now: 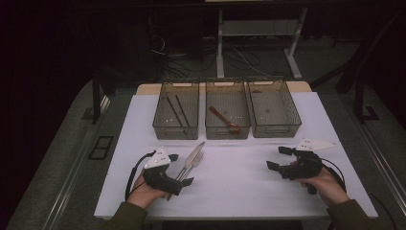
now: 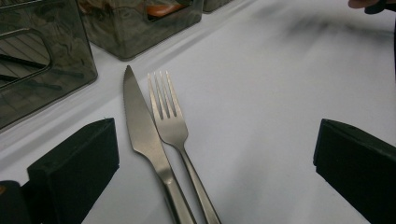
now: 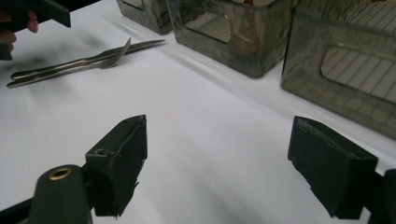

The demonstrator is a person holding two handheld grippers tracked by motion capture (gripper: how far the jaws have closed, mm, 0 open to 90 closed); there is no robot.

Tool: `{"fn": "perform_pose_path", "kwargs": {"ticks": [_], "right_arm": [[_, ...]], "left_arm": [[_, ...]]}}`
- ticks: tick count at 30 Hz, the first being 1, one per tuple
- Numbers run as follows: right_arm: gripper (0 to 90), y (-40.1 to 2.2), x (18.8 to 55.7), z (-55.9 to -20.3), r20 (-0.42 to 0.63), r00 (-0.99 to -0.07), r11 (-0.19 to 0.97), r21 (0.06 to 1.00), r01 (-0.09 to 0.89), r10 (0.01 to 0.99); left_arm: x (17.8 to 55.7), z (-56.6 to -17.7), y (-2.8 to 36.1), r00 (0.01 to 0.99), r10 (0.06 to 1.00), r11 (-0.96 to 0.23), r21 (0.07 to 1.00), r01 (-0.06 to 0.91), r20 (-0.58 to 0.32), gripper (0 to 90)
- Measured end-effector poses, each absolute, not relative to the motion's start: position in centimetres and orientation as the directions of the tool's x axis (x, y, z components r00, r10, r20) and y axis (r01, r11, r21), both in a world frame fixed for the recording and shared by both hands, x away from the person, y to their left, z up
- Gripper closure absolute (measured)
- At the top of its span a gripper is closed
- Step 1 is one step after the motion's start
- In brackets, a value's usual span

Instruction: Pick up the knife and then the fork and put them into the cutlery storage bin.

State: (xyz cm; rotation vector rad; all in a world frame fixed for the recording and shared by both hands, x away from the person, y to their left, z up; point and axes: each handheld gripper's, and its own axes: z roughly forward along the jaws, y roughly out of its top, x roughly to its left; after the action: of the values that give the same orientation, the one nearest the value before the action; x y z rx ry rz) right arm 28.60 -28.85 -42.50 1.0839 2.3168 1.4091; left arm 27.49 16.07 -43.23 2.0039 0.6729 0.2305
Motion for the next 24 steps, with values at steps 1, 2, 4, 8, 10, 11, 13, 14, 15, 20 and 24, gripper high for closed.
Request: {"fn": "perform_pose_path", "kwargs": {"ticks": [1, 2, 4, 8, 10, 11, 13, 14, 15, 20, 24], "right_arm": [[18.9, -29.0, 28.3, -42.6, 0.181, -0.702, 0.265, 0.838, 0.477, 0.689], [18.6, -29.1, 28.1, -42.8, 0.181, -0.702, 0.266, 0.838, 0.477, 0.689], [18.1, -29.3, 27.6, -43.1, 0.169, -0.709, 0.278, 0.838, 0.469, 0.685], [18.1, -29.8, 26.9, -43.7, 0.154, -0.709, 0.292, 0.836, 0.465, 0.688], [18.1, -30.1, 26.7, -43.9, 0.154, -0.707, 0.292, 0.834, 0.467, 0.690], [18.1, -30.2, 26.5, -43.9, 0.153, -0.704, 0.292, 0.834, 0.468, 0.693], [18.1, -30.4, 26.3, -43.9, 0.151, -0.707, 0.289, 0.839, 0.462, 0.691], [18.1, -30.4, 26.2, -43.9, 0.154, -0.705, 0.285, 0.839, 0.463, 0.692], [18.1, -30.4, 26.2, -44.0, 0.156, -0.706, 0.287, 0.837, 0.465, 0.691], [18.1, -30.2, 26.2, -44.1, 0.144, -0.711, 0.304, 0.832, 0.464, 0.689], [18.1, -30.1, 26.2, -44.1, 0.145, -0.712, 0.306, 0.831, 0.464, 0.687]], "left_arm": [[27.5, -43.2, 16.1, 0.828, 0.548, -0.373, 0.853, 0.365, -0.115, 0.0], [27.5, -43.2, 16.1, 0.828, 0.549, -0.375, 0.852, 0.366, -0.114, 0.0], [27.5, -43.2, 16.1, 0.826, 0.551, -0.370, 0.853, 0.369, -0.118, 0.0], [27.5, -43.1, 16.1, 0.826, 0.550, -0.375, 0.849, 0.372, -0.119, 0.0], [27.3, -43.0, 16.2, 0.825, 0.553, -0.375, 0.849, 0.372, -0.118, 0.2], [27.3, -42.9, 16.2, 0.824, 0.555, -0.373, 0.850, 0.372, -0.117, 2.0], [27.3, -42.9, 16.2, 0.818, 0.564, -0.372, 0.848, 0.377, -0.116, 4.7], [27.3, -42.9, 16.2, 0.815, 0.567, -0.373, 0.847, 0.380, -0.116, 7.7], [27.3, -42.9, 16.3, 0.812, 0.572, -0.374, 0.844, 0.384, -0.116, 12.2], [27.5, -42.8, 16.5, 0.806, 0.581, -0.379, 0.836, 0.396, -0.118, 24.0], [27.8, -42.6, 16.7, 0.790, 0.602, -0.370, 0.834, 0.409, -0.119, 43.3]]}}
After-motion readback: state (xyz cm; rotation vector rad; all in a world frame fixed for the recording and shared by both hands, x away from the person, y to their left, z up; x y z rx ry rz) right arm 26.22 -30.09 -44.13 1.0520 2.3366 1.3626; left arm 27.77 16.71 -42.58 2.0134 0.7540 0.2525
